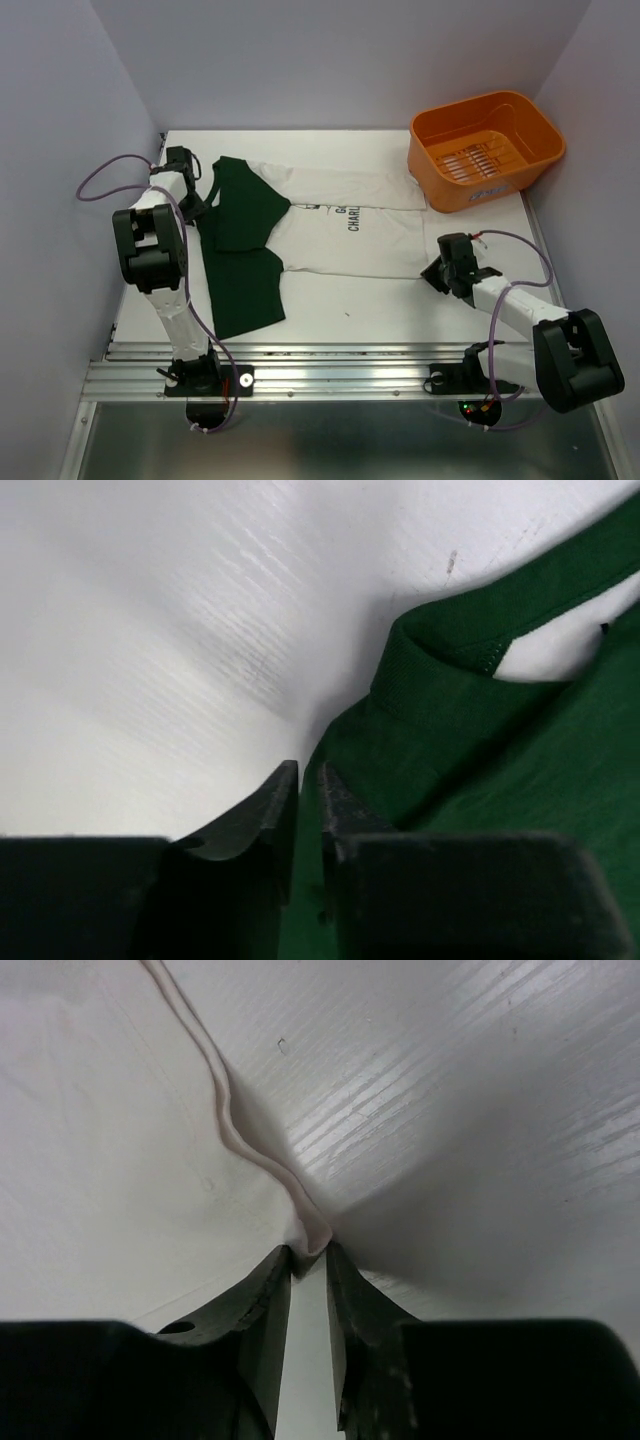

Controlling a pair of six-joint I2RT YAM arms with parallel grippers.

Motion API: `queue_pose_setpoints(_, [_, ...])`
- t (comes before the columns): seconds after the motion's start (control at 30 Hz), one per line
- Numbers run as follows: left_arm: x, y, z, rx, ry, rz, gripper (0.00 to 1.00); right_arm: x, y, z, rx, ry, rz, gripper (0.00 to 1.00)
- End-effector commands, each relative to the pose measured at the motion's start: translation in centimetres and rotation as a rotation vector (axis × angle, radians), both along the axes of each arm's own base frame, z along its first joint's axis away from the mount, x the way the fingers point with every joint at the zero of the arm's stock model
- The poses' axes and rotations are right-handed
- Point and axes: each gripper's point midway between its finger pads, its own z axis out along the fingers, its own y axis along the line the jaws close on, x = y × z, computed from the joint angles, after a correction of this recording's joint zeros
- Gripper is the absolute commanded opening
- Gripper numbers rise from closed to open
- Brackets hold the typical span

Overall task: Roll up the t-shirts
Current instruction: Fold the T-shirt at the center of the board.

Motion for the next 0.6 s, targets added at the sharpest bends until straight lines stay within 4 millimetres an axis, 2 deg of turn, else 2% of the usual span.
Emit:
queue_pose_setpoints(0.0, [0.5,0.8,6.8,0.042,-0.129,0.010,0.28,0.2,-1.4,1.3,-0.104,0.023,0.030,0.29])
queue_pose_setpoints(0.07, [1.1,0.3,8.1,0.034,-0.161,-0.006,0.29,0.4,-1.5,2.1,-0.128,0.011,0.055,0.36])
queue_pose_setpoints(0.1, [1.6,0.0,9.2,0.036,-0.182,-0.013,0.30,0.6,-1.5,2.8,-0.141,-0.005,0.073,0.43])
queue_pose_setpoints(0.2, [3.4,-2.5,11.1,0.036,-0.225,-0.085,0.30,2.1,-1.4,5.8,-0.190,-0.042,0.137,0.44])
queue_pose_setpoints(0.23, [3.8,-3.4,11.4,0.038,-0.232,-0.107,0.30,2.6,-1.2,6.4,-0.194,-0.053,0.150,0.44])
queue_pose_setpoints(0.27, [4.8,-5.1,12.5,0.039,-0.260,-0.145,0.29,3.0,-1.0,6.9,-0.196,-0.061,0.160,0.44])
queue_pose_setpoints(0.3, [5.2,-5.7,12.6,0.036,-0.268,-0.160,0.30,3.5,-0.7,7.0,-0.200,-0.056,0.188,0.44])
queue_pose_setpoints(0.33, [5.8,-7.3,11.9,0.025,-0.258,-0.194,0.29,4.0,-0.4,7.3,-0.201,-0.061,0.200,0.44])
queue_pose_setpoints(0.37, [6.3,-8.5,11.9,0.009,-0.262,-0.217,0.30,5.1,-0.1,8.5,-0.200,-0.090,0.206,0.44])
queue_pose_setpoints(0.4, [6.9,-9.9,12.2,0.000,-0.272,-0.241,0.30,5.8,0.1,8.9,-0.205,-0.101,0.215,0.43])
queue_pose_setpoints(0.43, [7.2,-10.6,11.1,-0.013,-0.252,-0.255,0.29,6.9,0.3,9.4,-0.210,-0.106,0.221,0.44])
queue_pose_setpoints(0.47, [7.6,-11.3,11.1,-0.021,-0.256,-0.264,0.29,7.4,0.5,9.6,-0.213,-0.108,0.224,0.43])
queue_pose_setpoints(0.53, [7.9,-12.8,9.7,-0.056,-0.236,-0.296,0.29,8.4,0.5,9.2,-0.231,-0.090,0.223,0.43])
queue_pose_setpoints(0.57, [7.9,-13.0,9.4,-0.064,-0.231,-0.299,0.29,9.1,0.4,10.1,-0.241,-0.108,0.213,0.43])
